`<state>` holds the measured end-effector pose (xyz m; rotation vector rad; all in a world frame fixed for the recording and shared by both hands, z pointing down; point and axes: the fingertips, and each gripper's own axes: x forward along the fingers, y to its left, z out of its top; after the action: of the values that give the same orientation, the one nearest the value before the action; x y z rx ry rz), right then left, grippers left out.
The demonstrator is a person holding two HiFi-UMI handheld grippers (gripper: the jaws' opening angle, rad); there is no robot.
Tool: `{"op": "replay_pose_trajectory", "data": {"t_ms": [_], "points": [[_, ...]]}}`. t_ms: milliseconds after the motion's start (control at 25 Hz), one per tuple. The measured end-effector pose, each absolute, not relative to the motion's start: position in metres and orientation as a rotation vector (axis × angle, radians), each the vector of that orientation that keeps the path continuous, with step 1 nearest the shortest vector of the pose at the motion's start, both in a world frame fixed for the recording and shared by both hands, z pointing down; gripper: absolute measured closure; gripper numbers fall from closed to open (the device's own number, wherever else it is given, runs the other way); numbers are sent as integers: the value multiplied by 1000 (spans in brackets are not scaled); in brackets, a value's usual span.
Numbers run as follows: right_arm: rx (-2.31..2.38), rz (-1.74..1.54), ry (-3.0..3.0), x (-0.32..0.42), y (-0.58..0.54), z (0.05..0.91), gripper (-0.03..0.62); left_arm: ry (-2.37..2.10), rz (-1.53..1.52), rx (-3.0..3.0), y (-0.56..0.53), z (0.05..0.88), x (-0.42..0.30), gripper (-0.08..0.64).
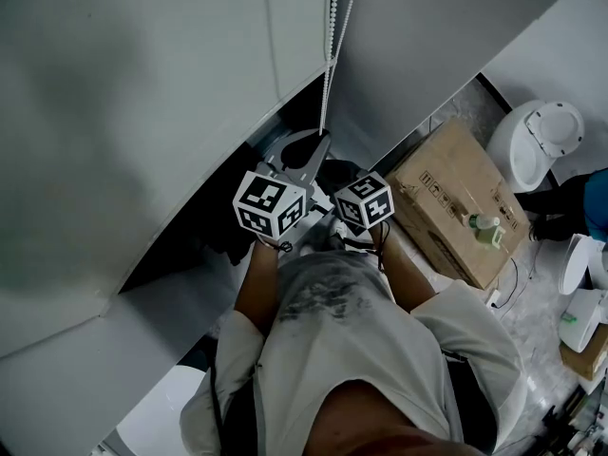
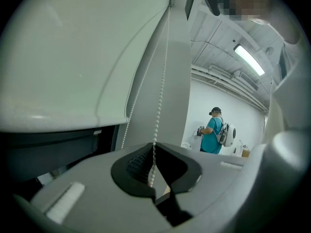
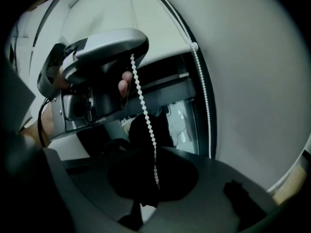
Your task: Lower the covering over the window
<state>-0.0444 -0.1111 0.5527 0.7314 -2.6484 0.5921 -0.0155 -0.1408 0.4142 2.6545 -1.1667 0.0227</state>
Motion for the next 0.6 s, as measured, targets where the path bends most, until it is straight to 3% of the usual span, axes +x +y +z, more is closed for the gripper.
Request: {"op": "replay_pose_trajectory", "data": {"t_ms": [360,600], "points": [[879,461,-2712,-25,-118,527,568,-1250,10,2682,-141,405,-24,514],[940,405,-2728,-12,-120,508,504,-1268,-12,2674,-134,398,-33,480]]}}
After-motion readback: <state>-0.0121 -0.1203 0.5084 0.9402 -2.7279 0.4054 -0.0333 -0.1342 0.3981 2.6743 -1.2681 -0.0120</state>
